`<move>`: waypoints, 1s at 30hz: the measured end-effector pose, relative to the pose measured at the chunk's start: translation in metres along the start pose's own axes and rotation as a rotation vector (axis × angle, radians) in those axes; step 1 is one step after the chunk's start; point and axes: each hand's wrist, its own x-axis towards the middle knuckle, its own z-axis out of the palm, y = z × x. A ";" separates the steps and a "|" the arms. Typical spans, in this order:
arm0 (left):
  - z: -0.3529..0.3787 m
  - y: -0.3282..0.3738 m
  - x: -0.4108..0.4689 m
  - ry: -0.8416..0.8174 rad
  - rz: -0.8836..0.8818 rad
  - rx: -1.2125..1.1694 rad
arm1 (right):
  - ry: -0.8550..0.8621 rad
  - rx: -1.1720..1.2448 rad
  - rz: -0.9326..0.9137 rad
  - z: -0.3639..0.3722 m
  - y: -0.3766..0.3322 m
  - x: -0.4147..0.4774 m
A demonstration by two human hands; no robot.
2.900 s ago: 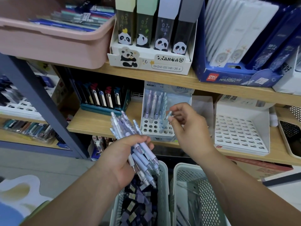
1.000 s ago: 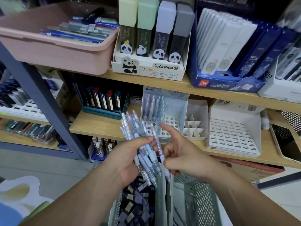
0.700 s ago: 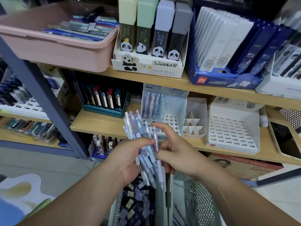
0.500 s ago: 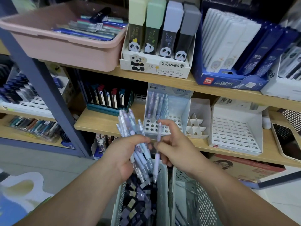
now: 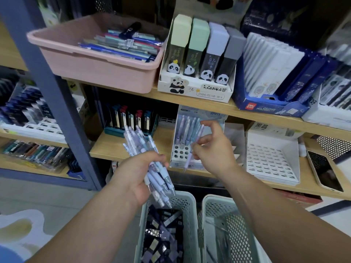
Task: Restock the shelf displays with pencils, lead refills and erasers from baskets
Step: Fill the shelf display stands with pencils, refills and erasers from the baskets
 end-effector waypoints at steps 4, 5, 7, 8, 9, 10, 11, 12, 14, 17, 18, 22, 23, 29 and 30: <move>0.000 0.003 -0.001 -0.004 -0.025 -0.030 | 0.009 0.054 0.011 0.008 -0.009 0.000; 0.000 0.003 0.000 0.000 -0.027 -0.037 | 0.015 0.072 0.005 0.009 -0.011 -0.002; 0.000 0.005 0.000 0.002 -0.028 -0.052 | 0.038 0.098 -0.013 0.010 -0.013 -0.008; 0.000 0.007 -0.001 -0.006 -0.032 -0.060 | 0.051 0.104 -0.019 0.010 -0.013 -0.010; 0.000 0.008 -0.002 -0.020 -0.035 -0.065 | 0.060 0.104 -0.025 0.010 -0.014 -0.011; 0.000 0.008 -0.002 -0.034 -0.033 -0.069 | 0.065 0.100 -0.023 0.010 -0.013 -0.012; 0.000 0.009 -0.002 -0.045 -0.023 -0.070 | 0.063 0.106 -0.015 0.009 -0.013 -0.011; 0.001 0.009 -0.002 -0.049 -0.011 -0.070 | 0.053 0.127 -0.002 0.008 -0.013 -0.010; 0.002 0.011 -0.003 -0.041 0.000 -0.072 | 0.014 0.196 0.037 0.006 -0.017 -0.007; 0.002 0.012 -0.007 -0.039 -0.015 -0.063 | -0.051 0.301 0.095 0.001 -0.021 -0.002; 0.000 0.012 -0.007 -0.040 -0.012 -0.056 | -0.062 0.326 0.111 -0.001 -0.021 0.000; -0.001 0.011 -0.006 -0.022 -0.001 -0.023 | -0.097 0.259 0.077 -0.008 -0.020 0.003; 0.000 0.011 -0.005 -0.012 -0.010 -0.027 | -0.107 0.228 0.063 -0.009 -0.018 0.003; 0.003 0.011 -0.005 -0.035 -0.018 -0.045 | -0.179 0.226 0.024 -0.010 -0.012 -0.007; 0.004 0.011 -0.006 -0.032 -0.026 -0.048 | -0.176 0.246 0.022 -0.009 -0.012 -0.009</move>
